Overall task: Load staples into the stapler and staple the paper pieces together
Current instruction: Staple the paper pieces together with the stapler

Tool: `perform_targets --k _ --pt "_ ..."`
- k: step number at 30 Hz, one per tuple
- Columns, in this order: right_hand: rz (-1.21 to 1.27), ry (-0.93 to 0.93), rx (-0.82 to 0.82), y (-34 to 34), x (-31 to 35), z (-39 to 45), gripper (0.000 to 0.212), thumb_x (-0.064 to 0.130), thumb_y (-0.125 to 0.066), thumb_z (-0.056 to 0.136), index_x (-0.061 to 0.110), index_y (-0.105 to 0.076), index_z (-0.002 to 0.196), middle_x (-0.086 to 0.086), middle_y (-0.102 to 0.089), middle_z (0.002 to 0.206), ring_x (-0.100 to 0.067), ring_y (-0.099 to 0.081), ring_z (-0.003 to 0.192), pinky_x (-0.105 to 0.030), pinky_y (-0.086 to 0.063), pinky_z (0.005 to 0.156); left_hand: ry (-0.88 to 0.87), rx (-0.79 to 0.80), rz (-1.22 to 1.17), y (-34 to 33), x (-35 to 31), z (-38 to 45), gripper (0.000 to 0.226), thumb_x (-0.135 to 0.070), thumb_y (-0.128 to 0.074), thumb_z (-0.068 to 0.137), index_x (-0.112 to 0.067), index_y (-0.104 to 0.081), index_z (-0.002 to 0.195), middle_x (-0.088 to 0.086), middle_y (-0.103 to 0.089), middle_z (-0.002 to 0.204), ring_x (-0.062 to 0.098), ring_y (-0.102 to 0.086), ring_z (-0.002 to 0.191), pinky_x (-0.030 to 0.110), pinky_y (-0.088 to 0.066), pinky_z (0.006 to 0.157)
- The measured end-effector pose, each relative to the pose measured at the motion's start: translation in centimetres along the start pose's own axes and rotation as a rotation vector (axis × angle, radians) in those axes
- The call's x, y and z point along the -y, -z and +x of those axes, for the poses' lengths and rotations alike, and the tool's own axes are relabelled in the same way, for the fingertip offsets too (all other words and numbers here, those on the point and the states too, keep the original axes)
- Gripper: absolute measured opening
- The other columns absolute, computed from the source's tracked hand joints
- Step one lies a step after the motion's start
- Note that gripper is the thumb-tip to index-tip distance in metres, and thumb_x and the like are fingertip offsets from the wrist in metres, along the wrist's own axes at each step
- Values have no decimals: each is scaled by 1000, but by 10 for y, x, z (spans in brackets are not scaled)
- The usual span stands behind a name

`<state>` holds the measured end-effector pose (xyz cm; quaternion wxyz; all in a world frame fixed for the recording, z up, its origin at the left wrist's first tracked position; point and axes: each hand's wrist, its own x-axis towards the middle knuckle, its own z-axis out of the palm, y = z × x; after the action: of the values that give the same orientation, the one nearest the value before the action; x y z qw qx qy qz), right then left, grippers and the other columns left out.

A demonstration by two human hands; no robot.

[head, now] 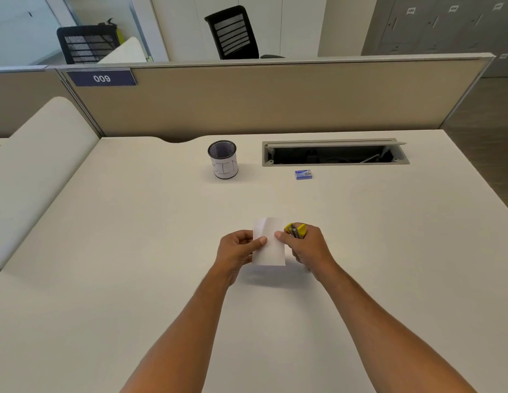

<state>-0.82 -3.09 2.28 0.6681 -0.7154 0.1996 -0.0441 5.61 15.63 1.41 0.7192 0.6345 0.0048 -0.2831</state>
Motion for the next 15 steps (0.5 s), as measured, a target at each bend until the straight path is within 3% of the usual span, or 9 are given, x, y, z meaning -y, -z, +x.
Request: perform_targets --k 2,6,10,13,15 --pt "-26 -6 -28 2 -1 0 46 27 -82 84 19 -47 55 8 -33 48 -10 -28 41 -17 -26 39 -20 -46 18 0 0 0 28 -22 -93 68 -9 -76 86 16 -78 93 28 -76 84 33 -59 66" --pt "-6 -12 -27 5 -4 1 35 30 -87 78 23 -58 60 11 -44 49 -6 -33 40 -13 -29 40 -45 -76 47 -2 -2 1 21 -18 -94 67 -18 -73 70 9 -76 81 23 -76 77 30 -57 60" --pt "-47 50 -11 6 -3 0 34 33 -90 74 16 -61 71 9 -52 58 -4 -38 46 -15 -33 46 -40 -43 40 -4 -4 1 24 -18 -94 68 -17 -71 71 10 -75 82 26 -76 79 32 -58 61" --pt "-37 149 -19 5 1 -2 20 21 -87 78 19 -67 75 13 -57 59 -2 -47 52 -15 -40 52 -18 -9 4 -7 -6 0 20 -16 -92 71 -14 -72 75 14 -76 86 31 -76 81 34 -59 63" --pt "-42 196 -29 5 3 0 13 10 -82 80 19 -73 79 7 -70 71 -9 -60 66 -21 -50 64 14 14 -15 -9 -8 -1 14 -16 -87 77 -17 -73 75 14 -75 86 30 -75 75 34 -59 62"
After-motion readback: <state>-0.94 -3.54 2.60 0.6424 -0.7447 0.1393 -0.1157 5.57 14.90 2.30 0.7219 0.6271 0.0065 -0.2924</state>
